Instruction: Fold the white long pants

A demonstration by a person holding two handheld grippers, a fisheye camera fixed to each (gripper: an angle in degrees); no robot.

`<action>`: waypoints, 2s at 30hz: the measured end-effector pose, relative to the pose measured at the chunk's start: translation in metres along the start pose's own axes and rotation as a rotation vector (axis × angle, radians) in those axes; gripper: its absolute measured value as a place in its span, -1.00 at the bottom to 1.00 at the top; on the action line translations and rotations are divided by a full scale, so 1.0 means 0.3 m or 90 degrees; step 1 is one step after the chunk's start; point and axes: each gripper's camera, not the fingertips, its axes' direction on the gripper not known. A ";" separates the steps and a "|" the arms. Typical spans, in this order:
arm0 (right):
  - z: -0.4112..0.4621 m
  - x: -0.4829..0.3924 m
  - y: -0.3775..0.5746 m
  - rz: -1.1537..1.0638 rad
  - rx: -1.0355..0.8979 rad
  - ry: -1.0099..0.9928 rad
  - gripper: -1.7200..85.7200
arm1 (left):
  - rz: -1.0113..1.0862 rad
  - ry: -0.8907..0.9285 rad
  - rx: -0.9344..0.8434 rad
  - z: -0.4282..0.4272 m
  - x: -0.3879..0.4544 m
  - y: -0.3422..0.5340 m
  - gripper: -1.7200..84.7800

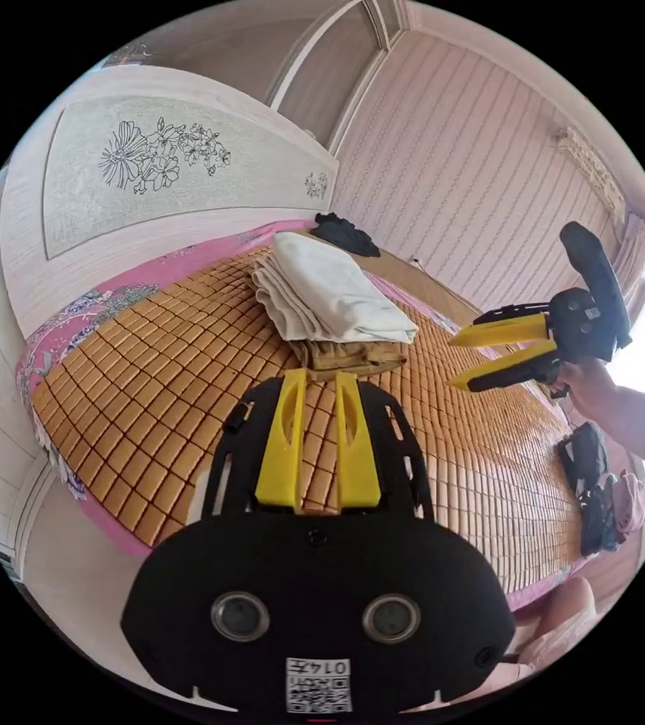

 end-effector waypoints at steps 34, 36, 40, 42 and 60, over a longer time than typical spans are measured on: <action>-0.073 -0.091 1.710 0.507 0.085 -0.284 -0.94 | -0.033 0.164 -0.235 -0.783 -0.135 0.743 -0.98; 0.038 -0.244 1.857 0.553 0.070 -0.382 -0.93 | -0.071 0.113 -0.265 -0.766 -0.155 0.897 -0.98; -0.053 -0.380 1.877 0.484 0.206 -0.394 -0.91 | -0.061 0.070 -0.214 -0.839 -0.110 0.929 -0.96; -0.123 -0.444 1.772 0.373 0.231 -0.358 -0.81 | -0.059 0.059 -0.209 -0.857 -0.108 0.911 -0.96; -0.349 -0.534 1.461 0.222 0.187 -0.332 -0.90 | -0.170 0.095 -0.312 -0.560 -0.229 0.694 -0.65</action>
